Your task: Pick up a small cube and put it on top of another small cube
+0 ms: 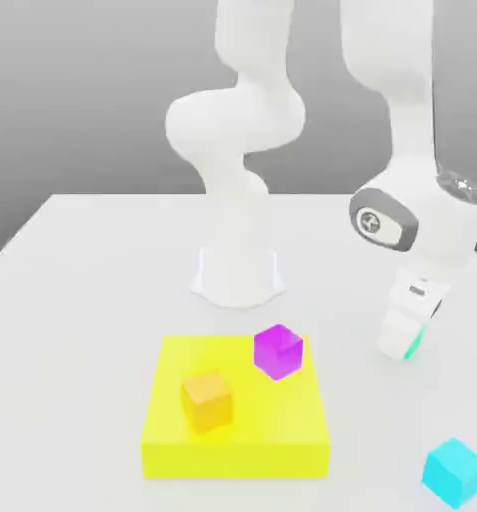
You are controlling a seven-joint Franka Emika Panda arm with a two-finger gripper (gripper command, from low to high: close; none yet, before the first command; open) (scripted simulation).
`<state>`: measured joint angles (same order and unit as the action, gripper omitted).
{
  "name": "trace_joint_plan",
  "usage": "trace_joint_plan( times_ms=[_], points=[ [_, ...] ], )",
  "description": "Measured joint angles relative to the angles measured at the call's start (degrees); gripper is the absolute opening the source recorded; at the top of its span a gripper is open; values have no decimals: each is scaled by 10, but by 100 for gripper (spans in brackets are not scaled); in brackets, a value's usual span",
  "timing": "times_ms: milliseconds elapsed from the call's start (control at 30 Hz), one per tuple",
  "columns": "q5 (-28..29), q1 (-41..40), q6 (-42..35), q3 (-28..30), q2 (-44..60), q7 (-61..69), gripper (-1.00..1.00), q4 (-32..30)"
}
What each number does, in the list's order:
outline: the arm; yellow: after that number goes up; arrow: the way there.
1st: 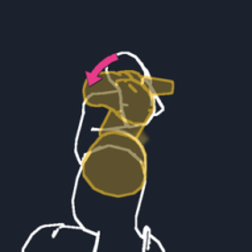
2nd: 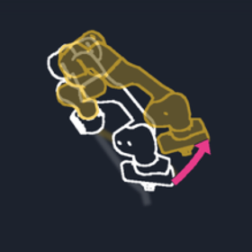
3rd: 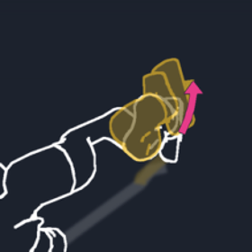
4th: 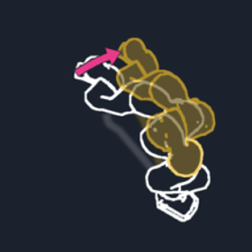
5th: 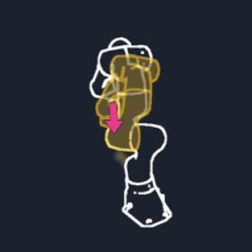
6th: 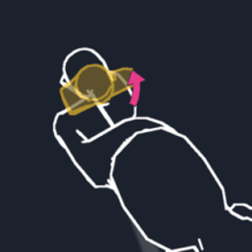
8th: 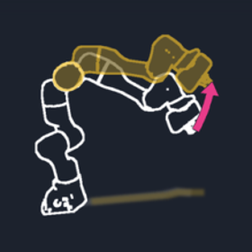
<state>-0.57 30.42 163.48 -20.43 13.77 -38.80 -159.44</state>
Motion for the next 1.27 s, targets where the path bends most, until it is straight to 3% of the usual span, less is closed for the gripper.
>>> trace_joint_plan(
  times_ms=[267,467,933,1067,1100,1267],
  points=[
    [-17,-11,-9,-22,-63,13,-100,-12],
    [15,-13,-3,-19,-117,-10,-100,-25],
    [58,-136,-170,63,-14,164,-100,247],
    [85,-133,-126,86,56,161,-100,273],
    [92,-130,-111,92,73,156,100,275],
    [92,-130,-111,92,73,156,100,275]
  ],
)
